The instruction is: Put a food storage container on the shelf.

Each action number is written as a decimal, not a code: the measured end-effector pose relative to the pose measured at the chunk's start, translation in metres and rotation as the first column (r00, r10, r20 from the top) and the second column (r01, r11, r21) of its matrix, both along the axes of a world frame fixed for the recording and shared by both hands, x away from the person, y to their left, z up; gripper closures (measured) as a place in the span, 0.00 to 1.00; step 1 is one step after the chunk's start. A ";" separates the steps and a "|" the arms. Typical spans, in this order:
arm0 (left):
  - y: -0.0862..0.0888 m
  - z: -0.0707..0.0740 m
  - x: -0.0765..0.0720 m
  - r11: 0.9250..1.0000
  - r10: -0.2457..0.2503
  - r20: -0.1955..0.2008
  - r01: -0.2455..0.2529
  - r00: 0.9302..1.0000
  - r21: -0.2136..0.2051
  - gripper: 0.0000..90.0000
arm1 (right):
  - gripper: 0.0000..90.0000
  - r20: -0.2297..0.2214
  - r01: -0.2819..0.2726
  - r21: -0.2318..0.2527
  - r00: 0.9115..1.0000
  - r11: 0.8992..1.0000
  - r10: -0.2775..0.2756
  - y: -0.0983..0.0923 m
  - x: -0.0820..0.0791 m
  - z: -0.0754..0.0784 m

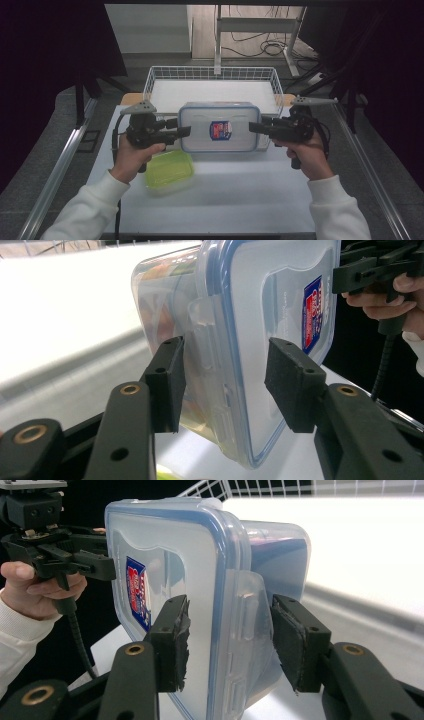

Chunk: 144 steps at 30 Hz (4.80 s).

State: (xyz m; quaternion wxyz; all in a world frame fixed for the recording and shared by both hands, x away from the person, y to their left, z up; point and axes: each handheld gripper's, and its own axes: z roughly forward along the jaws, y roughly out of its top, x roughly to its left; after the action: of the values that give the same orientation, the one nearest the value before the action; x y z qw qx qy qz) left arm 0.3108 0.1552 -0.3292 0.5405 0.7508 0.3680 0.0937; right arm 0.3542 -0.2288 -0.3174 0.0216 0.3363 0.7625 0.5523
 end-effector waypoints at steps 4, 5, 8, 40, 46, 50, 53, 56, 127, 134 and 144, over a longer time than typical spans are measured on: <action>0.003 0.013 0.019 1.000 -0.006 -0.001 0.006 1.000 0.004 0.57 | 0.56 -0.004 0.006 0.001 1.000 1.000 -0.006 0.003 0.017 0.013; 0.004 0.016 0.024 1.000 -0.006 0.000 0.006 1.000 0.006 0.57 | 0.56 -0.003 0.006 0.003 1.000 1.000 -0.006 0.004 0.022 0.016; 0.007 0.024 0.038 1.000 -0.008 0.002 0.008 1.000 0.004 0.57 | 0.56 -0.006 0.008 0.008 1.000 1.000 -0.008 0.006 0.035 0.023; 0.018 0.024 0.105 0.998 0.030 -0.100 -0.034 0.995 -0.045 0.56 | 0.55 -0.114 0.026 0.011 0.993 1.000 -0.025 0.020 0.114 0.028; 0.020 0.022 0.113 0.995 0.041 -0.130 -0.053 0.991 -0.087 0.56 | 0.55 -0.145 0.043 0.036 0.989 0.998 -0.038 0.020 0.121 0.026; 0.021 0.021 0.120 0.992 0.044 -0.152 -0.061 0.987 -0.111 0.55 | 0.54 -0.163 0.069 0.042 0.985 0.997 -0.062 0.021 0.124 0.025; 0.022 0.020 0.124 0.990 0.077 -0.145 -0.093 0.986 -0.107 0.54 | 0.53 -0.174 0.089 0.022 0.981 0.996 -0.084 0.024 0.126 0.027; 0.019 0.019 0.127 0.991 0.089 -0.154 -0.103 0.984 -0.083 0.54 | 0.51 -0.190 0.108 0.011 0.976 0.994 -0.103 0.026 0.129 0.026; 0.034 0.000 0.086 0.986 0.097 -0.145 -0.114 0.985 -0.117 0.29 | 0.99 -0.003 0.126 -0.067 0.992 0.990 -0.126 0.054 0.073 -0.015; 0.036 -0.005 0.075 0.987 0.086 -0.141 -0.104 0.986 -0.119 0.29 | 0.99 0.016 0.123 -0.064 0.992 0.990 -0.122 0.043 0.057 -0.012; 0.041 -0.024 0.042 0.990 0.039 -0.154 -0.059 0.987 -0.130 0.30 | 0.99 -0.008 0.087 -0.101 0.996 0.991 -0.088 0.017 0.024 -0.030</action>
State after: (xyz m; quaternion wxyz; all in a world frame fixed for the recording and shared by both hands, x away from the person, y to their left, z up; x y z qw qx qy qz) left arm 0.3528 0.1963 -0.3527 0.5578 0.7084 0.4317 0.0249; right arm 0.3784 -0.2118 -0.3474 0.0581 0.3711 0.7741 0.5095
